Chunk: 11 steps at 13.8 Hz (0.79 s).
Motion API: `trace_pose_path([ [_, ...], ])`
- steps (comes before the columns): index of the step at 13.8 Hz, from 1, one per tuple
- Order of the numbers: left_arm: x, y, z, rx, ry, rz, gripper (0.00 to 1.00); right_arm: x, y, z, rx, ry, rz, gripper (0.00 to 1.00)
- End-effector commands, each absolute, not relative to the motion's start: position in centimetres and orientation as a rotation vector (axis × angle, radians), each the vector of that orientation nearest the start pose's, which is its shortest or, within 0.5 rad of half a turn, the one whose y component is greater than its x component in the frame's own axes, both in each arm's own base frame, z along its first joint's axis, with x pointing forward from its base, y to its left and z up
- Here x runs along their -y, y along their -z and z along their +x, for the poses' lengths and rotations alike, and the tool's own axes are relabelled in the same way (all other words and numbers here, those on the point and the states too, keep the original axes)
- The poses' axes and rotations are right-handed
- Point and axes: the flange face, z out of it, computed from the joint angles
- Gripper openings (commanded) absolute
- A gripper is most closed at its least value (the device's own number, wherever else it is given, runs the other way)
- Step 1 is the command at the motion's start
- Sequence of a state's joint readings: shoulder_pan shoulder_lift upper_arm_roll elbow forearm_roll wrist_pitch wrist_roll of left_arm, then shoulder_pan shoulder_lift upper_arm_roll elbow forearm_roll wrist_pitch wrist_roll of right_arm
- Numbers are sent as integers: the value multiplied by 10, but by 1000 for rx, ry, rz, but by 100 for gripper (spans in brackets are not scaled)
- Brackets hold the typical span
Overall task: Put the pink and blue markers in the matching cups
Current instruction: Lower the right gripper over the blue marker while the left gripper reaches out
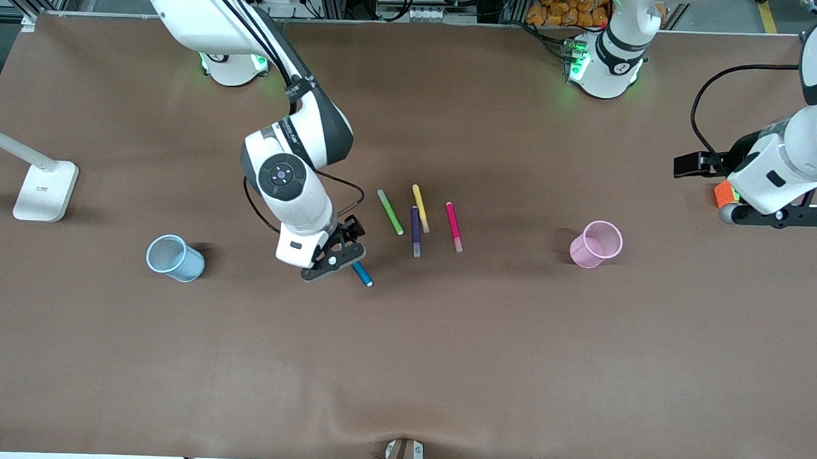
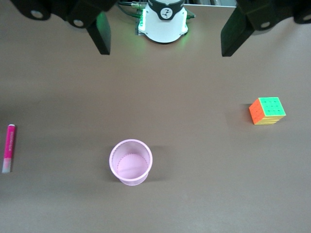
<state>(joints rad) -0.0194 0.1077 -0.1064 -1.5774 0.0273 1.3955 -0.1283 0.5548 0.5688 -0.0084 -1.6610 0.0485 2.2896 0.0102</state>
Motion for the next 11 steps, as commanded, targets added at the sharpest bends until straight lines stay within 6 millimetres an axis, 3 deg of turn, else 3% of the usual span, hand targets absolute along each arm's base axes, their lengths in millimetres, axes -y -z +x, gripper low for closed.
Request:
trace_pose_path([
  [1,77,-543,561,52,-476,-3059,100,-365,-259,591,773,96,-3003,100],
  [4,100,-532,562,54,-499,-3042,100,-372,-232,587,787,96,-2999,100],
  [8,120,-524,562,63,-514,-3030,100,-372,-211,585,786,71,-3004,100],
  [11,133,-503,565,29,-570,-3014,100,-371,-195,586,776,84,-3003,100],
])
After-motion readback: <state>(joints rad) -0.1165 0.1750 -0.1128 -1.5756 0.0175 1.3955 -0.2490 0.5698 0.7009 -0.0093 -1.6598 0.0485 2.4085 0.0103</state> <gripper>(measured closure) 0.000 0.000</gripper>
